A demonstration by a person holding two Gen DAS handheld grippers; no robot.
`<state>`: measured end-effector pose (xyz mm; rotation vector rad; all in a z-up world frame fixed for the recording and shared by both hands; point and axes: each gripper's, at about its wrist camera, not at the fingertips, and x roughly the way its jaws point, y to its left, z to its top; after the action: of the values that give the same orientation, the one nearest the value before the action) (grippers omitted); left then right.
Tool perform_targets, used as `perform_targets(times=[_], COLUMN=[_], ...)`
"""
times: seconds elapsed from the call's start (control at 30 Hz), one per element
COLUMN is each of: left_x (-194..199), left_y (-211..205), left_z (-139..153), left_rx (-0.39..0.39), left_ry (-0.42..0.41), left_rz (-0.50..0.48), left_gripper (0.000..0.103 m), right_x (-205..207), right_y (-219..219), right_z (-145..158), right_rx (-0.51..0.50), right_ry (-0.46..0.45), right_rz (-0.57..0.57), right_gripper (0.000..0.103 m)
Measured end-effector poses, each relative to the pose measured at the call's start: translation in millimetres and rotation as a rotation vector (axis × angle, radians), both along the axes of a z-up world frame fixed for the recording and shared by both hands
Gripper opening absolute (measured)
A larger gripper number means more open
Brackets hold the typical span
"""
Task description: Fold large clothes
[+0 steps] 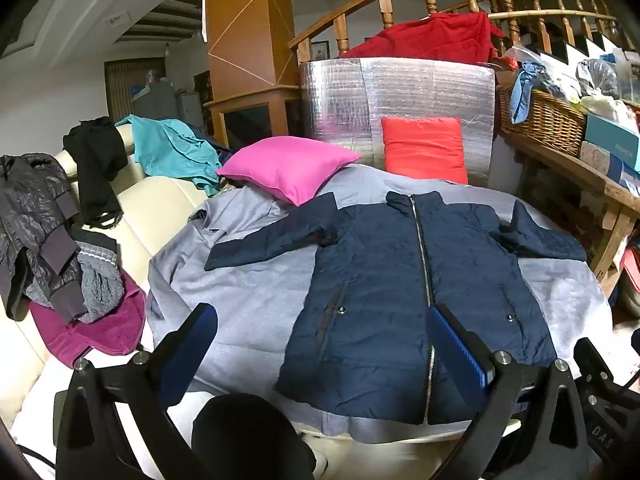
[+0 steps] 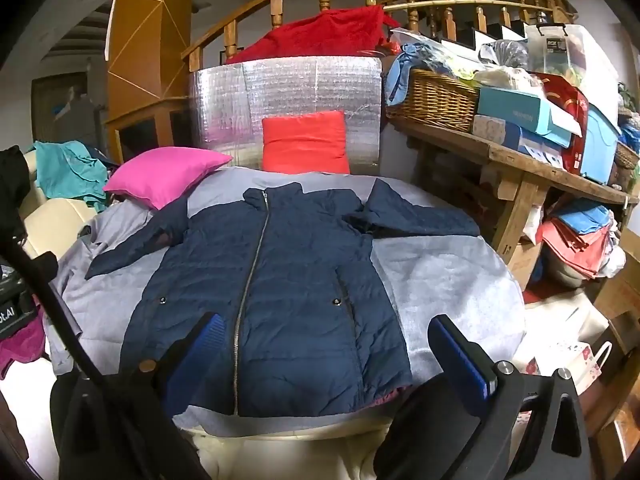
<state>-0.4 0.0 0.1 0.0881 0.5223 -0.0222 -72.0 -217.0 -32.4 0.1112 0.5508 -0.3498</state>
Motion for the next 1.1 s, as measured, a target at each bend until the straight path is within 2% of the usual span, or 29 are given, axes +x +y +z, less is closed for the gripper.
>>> perform_targets(times=[1.1], left_x=[0.2], left_y=[2.5], left_z=[-0.6], left_rx=[0.004], left_ry=[0.008], left_rz=[0.009], left_gripper=[0.103], right_x=[1.8], right_y=[1.7], right_z=[-3.5], right_rx=[0.01], right_ry=[0.013], right_rz=[0.008], right_gripper=[0.103])
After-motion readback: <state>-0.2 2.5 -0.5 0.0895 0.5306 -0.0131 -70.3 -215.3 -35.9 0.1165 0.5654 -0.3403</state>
